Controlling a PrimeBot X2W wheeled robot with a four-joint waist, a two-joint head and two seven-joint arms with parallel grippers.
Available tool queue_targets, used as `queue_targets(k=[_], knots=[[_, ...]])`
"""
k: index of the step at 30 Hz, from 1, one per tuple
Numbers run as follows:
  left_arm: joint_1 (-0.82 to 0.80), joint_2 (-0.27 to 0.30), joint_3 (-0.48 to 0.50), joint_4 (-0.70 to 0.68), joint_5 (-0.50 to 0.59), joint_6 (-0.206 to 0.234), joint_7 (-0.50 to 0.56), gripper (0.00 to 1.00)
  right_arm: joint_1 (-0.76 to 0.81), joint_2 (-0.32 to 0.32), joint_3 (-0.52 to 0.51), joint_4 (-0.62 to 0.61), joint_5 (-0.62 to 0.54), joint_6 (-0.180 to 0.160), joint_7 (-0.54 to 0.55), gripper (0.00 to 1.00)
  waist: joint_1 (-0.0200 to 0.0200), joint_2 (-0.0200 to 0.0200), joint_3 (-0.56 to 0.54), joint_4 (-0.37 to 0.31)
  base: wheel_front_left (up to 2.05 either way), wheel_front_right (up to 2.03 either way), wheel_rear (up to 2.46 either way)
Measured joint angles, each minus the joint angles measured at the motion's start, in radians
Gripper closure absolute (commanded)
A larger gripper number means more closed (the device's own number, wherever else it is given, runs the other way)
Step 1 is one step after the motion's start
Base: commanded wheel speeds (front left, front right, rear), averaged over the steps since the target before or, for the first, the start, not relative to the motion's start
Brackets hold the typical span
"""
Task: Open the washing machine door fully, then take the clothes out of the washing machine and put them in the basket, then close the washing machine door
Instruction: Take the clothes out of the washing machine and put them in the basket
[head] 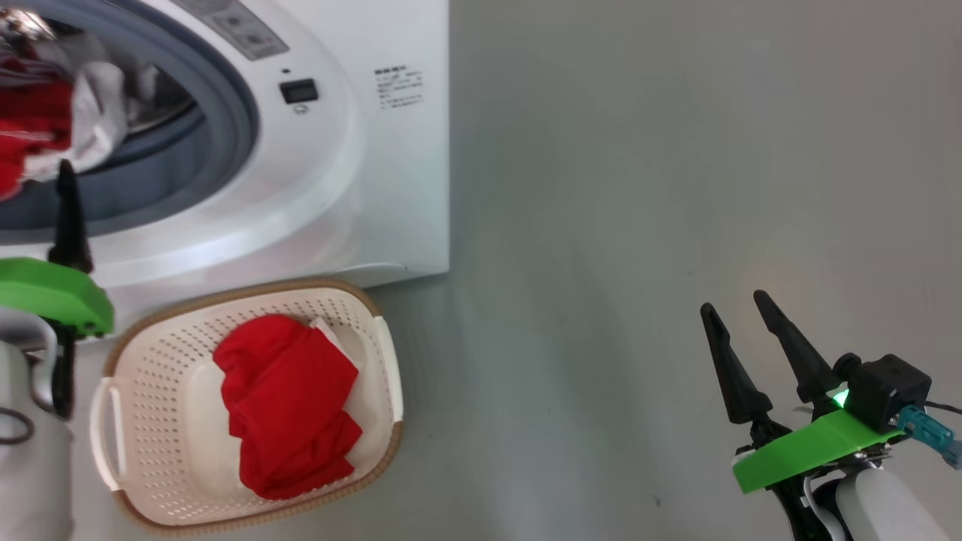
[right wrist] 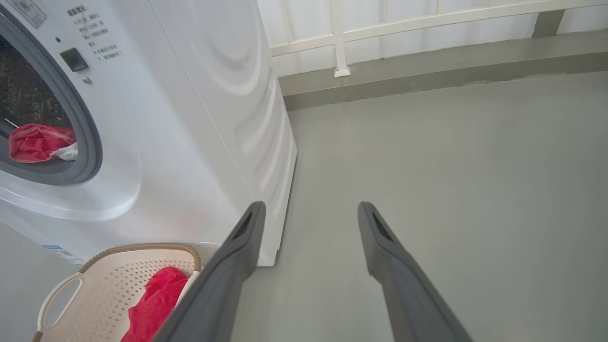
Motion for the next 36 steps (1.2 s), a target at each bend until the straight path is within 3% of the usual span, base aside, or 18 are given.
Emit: queue_targets(k=[7, 14, 36], knots=[[-0.109, 0.075, -0.046, 0.092, 0.101, 0.081, 0.0, 0.0, -0.035, 0.004, 0.002, -0.002, 0.0, 0.0, 0.0, 0.0, 0.0, 0.0, 0.071, -0.039, 0.0, 0.0, 0.0], [-0.189, 0.121, -0.068, 0.171, 0.133, 0.131, 0.0, 0.0, -0.057, 0.005, 0.012, -0.007, 0.0, 0.0, 0.0, 0.0, 0.0, 0.0, 0.123, -0.069, 0.0, 0.0, 0.0], [-0.281, 0.179, -0.004, 0.266, 0.059, 0.158, 0.0, 0.0, -0.085, -0.015, 0.046, -0.033, 0.0, 0.0, 0.0, 0.0, 0.0, 0.0, 0.201, -0.122, 0.0, 0.0, 0.0]])
